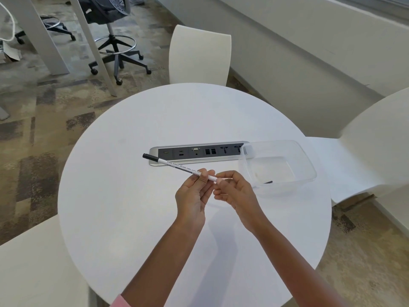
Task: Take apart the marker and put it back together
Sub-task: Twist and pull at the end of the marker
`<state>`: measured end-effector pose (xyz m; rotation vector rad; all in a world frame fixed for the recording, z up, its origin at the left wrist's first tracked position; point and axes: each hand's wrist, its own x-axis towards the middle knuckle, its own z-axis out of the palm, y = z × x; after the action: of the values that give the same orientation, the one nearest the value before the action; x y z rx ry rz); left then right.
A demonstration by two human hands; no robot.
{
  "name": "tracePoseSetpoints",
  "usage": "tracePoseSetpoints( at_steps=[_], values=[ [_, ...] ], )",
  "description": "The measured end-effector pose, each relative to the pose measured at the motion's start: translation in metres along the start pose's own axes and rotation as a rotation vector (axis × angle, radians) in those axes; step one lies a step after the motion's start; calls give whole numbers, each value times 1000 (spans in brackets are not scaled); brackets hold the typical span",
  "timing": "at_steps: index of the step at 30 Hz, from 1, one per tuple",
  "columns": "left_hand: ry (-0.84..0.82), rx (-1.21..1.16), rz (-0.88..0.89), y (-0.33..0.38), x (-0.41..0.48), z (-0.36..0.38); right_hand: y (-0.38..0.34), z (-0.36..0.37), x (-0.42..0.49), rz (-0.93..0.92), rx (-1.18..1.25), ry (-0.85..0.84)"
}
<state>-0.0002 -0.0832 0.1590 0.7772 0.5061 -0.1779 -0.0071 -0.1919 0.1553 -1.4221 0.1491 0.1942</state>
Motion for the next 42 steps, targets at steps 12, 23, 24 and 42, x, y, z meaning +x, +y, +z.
tracePoseSetpoints(
  at_steps=[12,23,24,42],
  values=[
    [-2,-8,10,3,0,1,-2,-7,0,-65,-39,41],
    [5,11,23,1,-2,0,-6,1,0,91,3,-2],
    [13,12,26,2,-2,0,-6,1,-1,59,-19,9],
    [49,-13,-98,-2,0,7,6,-34,5,-1102,-1292,98]
  ],
)
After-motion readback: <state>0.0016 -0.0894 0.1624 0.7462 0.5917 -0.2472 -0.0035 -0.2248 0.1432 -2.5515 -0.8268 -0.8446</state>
